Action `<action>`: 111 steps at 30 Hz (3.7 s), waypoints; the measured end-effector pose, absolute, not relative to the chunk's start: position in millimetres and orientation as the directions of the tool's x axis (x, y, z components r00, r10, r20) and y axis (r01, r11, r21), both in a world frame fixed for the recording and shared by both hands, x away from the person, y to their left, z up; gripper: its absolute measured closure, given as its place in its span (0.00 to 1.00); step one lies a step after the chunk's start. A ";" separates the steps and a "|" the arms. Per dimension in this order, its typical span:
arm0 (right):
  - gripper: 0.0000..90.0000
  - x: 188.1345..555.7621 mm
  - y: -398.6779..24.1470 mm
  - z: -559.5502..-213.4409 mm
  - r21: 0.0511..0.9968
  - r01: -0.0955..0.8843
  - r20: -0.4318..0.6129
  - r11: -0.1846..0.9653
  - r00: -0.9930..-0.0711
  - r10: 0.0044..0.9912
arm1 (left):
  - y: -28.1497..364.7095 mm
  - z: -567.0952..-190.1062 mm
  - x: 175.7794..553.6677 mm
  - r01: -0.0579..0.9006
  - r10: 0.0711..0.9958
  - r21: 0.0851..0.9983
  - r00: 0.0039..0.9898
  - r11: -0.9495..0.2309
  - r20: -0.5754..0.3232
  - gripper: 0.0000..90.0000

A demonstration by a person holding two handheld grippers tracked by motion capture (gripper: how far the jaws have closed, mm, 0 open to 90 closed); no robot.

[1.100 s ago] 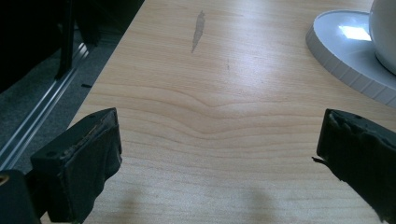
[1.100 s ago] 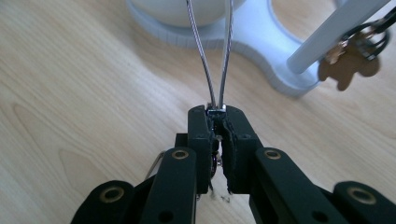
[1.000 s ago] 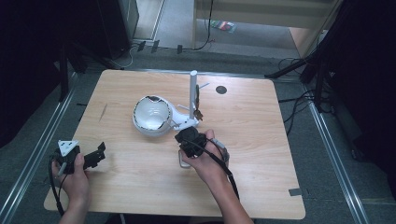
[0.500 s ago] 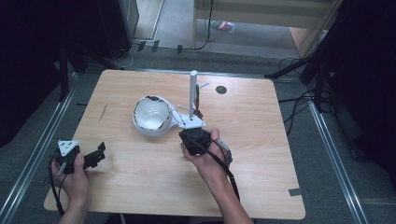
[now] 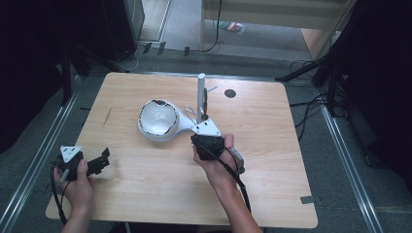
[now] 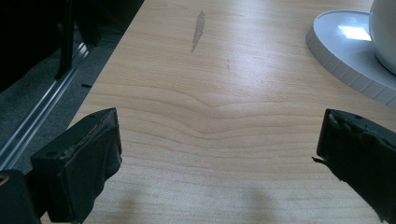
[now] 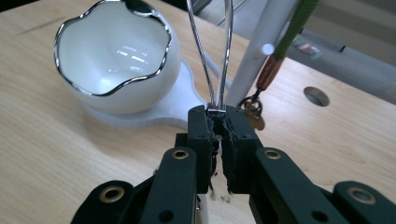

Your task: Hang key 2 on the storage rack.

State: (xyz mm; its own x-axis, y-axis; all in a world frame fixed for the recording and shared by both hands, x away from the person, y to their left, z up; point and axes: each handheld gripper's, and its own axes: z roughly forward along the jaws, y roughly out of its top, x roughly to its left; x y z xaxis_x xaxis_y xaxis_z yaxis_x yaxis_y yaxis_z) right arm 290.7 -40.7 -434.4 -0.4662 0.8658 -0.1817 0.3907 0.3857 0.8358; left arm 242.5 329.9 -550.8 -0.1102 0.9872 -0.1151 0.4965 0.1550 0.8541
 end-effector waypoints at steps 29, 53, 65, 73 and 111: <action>0.93 301.0 -51.8 -445.0 0.860 0.401 -0.160 0.315 -0.376 0.913 | 329.8 -550.7 242.4 0.498 0.987 0.853 -0.111 0.155 -0.115 0.00; 0.93 313.9 -53.5 -460.4 0.843 0.449 -0.130 0.294 -0.361 0.923 | 329.7 -550.9 242.6 0.495 0.987 0.854 -0.112 0.158 -0.117 0.00; 0.93 322.6 -54.5 -472.4 0.830 0.479 -0.122 0.286 -0.344 0.931 | 330.0 -550.9 242.6 0.494 0.987 0.855 -0.111 0.159 -0.119 0.00; 0.93 328.3 -53.0 -477.0 0.826 0.488 -0.117 0.281 -0.339 0.933 | 330.0 -550.9 242.6 0.495 0.987 0.854 -0.112 0.159 -0.119 0.00; 0.00 311.5 -90.2 -465.2 0.892 0.409 -0.021 0.195 -0.394 0.919 | 326.3 -550.3 243.4 0.499 0.990 0.856 -0.103 0.133 -0.094 0.00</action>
